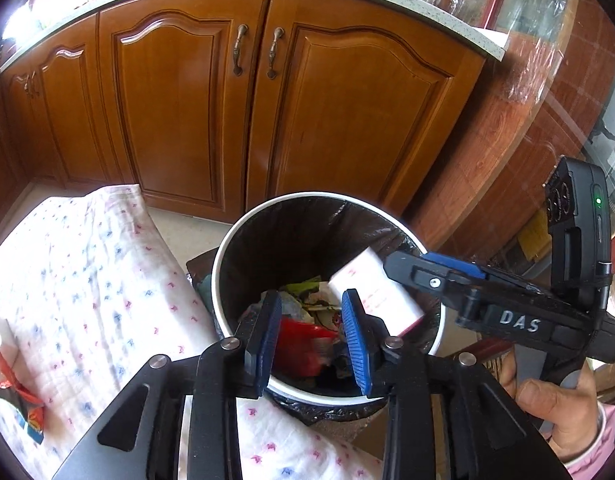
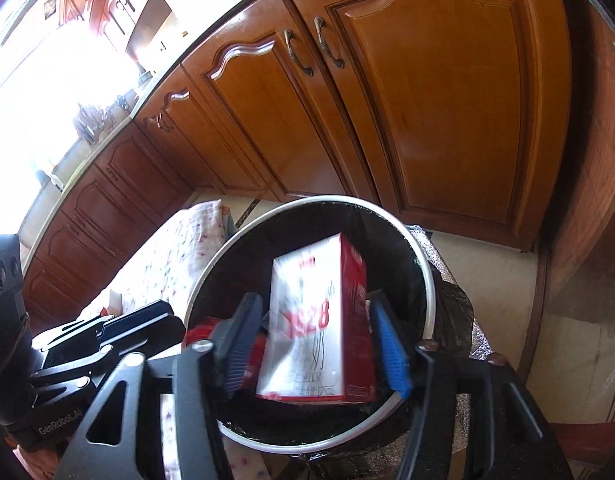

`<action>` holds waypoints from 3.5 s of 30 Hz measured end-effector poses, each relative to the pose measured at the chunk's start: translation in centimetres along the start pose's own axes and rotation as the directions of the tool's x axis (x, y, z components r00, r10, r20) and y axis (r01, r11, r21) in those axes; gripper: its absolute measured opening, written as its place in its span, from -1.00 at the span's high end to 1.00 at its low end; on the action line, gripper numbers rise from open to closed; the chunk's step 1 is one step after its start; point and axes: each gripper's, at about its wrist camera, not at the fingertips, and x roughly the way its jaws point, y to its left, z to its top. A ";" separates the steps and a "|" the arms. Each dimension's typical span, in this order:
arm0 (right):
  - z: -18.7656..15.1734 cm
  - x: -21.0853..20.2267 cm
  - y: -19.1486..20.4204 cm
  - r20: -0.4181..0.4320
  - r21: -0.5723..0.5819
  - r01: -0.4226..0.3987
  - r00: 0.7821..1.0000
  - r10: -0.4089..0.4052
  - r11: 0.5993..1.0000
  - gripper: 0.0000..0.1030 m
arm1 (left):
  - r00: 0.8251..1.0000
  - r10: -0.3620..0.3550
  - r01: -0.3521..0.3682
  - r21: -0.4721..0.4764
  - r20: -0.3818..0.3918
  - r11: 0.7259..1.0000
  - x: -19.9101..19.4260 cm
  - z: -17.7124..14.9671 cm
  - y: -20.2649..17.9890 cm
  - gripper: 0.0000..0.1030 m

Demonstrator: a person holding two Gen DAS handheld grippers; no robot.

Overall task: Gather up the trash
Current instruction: 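Carry bag and carton over the bin while both tools open to drop them, then move both tools back from the bin to the sponge and snack bags, then grasp the white sponge with the left tool while the right tool grasps the cartoon snack bag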

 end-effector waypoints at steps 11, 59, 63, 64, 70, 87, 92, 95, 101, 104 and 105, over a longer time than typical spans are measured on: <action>-1.9 -2.3 1.0 0.103 0.031 -0.049 0.994 0.045 0.998 -0.76 | 0.999 0.021 -0.016 -0.150 0.035 0.989 -3.1 -4.5 3.9 0.28; -11.5 5.7 23.2 -0.075 -0.185 -0.288 0.958 0.279 0.940 -0.48 | 0.952 0.304 -0.270 -0.359 0.040 0.893 -17.9 -17.4 22.6 0.03; -11.1 7.4 23.7 -0.102 -0.179 -0.304 0.952 0.290 0.936 -0.41 | 0.948 0.316 -0.288 -0.335 0.033 0.897 -17.4 -16.0 23.7 -0.03; -11.0 7.7 23.9 -0.108 -0.179 -0.307 0.950 0.291 0.935 -0.32 | 0.946 0.321 -0.295 -0.317 0.035 0.901 -17.1 -15.5 24.0 -0.05; -10.1 10.2 25.2 -0.142 -0.175 -0.327 0.942 0.305 0.929 -0.04 | 0.948 0.316 -0.306 -0.188 0.030 0.933 -14.4 -12.7 25.3 -0.19; -9.4 13.9 25.5 -0.212 -0.175 -0.318 0.936 0.280 0.932 0.99 | 0.954 0.297 -0.299 -0.040 -0.037 0.953 -6.9 -9.8 26.5 -0.14; -9.1 11.7 23.6 -0.176 -0.168 -0.320 0.941 0.291 0.932 0.99 | 0.953 0.301 -0.303 -0.087 -0.040 0.949 -8.1 -10.6 25.5 -0.10; -9.3 9.9 22.3 -0.157 -0.167 -0.315 0.944 0.290 0.934 0.99 | 0.951 0.305 -0.308 -0.117 -0.046 0.944 -9.4 -11.2 24.2 -0.10; -9.9 7.0 20.0 -0.119 -0.154 -0.293 0.954 0.276 0.944 0.99 | 0.954 0.297 -0.298 -0.161 -0.033 0.941 -11.9 -13.3 19.4 -0.09; -10.4 5.9 19.2 -0.105 -0.149 -0.282 0.958 0.268 0.948 0.99 | 0.954 0.298 -0.296 -0.174 -0.016 0.939 -12.9 -14.4 17.1 -0.09; -10.6 5.4 18.7 -0.100 -0.143 -0.280 0.958 0.268 0.949 0.99 | 0.954 0.299 -0.296 -0.181 -0.010 0.938 -13.2 -14.7 16.4 -0.09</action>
